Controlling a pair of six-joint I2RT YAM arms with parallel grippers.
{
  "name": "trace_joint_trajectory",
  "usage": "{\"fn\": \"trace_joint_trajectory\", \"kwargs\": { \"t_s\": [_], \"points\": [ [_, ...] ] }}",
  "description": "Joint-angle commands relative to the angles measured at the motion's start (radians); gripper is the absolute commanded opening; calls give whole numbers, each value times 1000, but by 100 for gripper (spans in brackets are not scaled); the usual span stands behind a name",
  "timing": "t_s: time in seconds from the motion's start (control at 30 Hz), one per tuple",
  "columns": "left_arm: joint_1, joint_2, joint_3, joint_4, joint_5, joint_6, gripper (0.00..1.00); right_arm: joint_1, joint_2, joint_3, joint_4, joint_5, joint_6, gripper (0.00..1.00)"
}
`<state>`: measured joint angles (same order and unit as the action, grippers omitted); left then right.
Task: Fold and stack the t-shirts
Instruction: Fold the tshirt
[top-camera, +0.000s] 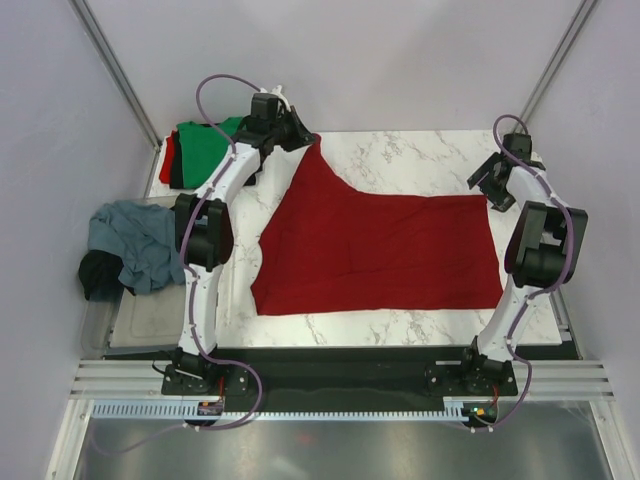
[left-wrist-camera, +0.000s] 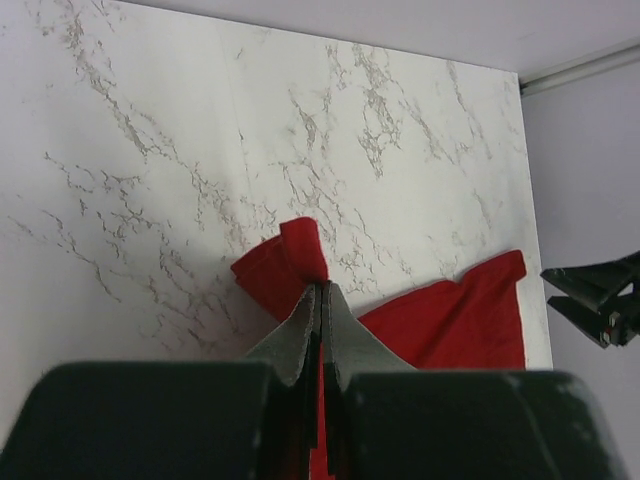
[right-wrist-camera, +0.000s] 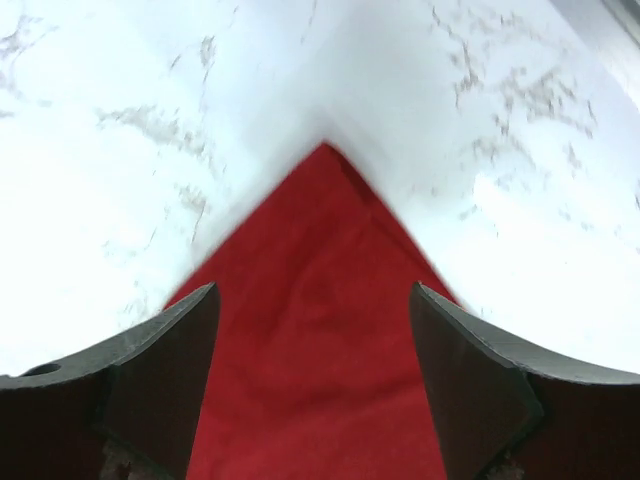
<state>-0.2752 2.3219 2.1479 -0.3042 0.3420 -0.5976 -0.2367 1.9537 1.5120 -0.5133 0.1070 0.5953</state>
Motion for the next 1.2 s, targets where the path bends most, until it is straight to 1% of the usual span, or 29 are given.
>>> {"fn": "trace_joint_trajectory", "kwargs": {
  "t_s": [0.0,0.1,0.23,0.3,0.33,0.47,0.57,0.7,0.8,0.83,0.93,0.97,1.0,1.03,1.07,1.1,1.17],
  "points": [
    [5,-33,-22,-10,37,51,2,-19,101,99,24,59,-60,83],
    [8,-30,-22,-9,46,55,2,-24,196,175,47,46,-83,82],
    [14,-27,-20,-9,63,62,2,-26,270,264,48,54,-106,79],
    [17,-29,-26,-12,66,71,2,-29,292,278,52,40,-107,75],
    [19,-26,-26,-12,66,73,2,-29,295,277,53,39,-107,75],
    [24,-19,-28,-12,68,70,2,-27,283,231,81,0,-92,65],
    [24,-19,-29,-10,74,64,2,-27,252,182,96,-10,-88,61],
    [24,-27,-33,-12,78,55,2,-27,209,133,114,-6,-89,59],
    [24,-33,-39,-13,81,53,2,-27,211,122,124,-18,-94,53],
    [24,-36,-45,-12,81,53,2,-26,215,128,124,-21,-94,46],
    [24,-45,-52,-12,81,56,2,-27,228,129,124,-42,-88,32],
    [24,-47,-56,-13,78,56,2,-26,229,128,124,-44,-88,22],
    [24,-50,-56,-15,78,59,2,-27,228,128,125,-52,-86,16],
    [24,-53,-56,-18,78,59,2,-27,226,129,127,-55,-86,7],
    [24,-56,-56,-22,80,59,2,-27,223,131,125,-61,-86,2],
    [24,-61,-57,-26,80,64,2,-27,214,132,125,-64,-83,0],
    [24,-82,-63,-36,81,65,2,-27,195,129,124,-79,-83,0]
  ]
}}
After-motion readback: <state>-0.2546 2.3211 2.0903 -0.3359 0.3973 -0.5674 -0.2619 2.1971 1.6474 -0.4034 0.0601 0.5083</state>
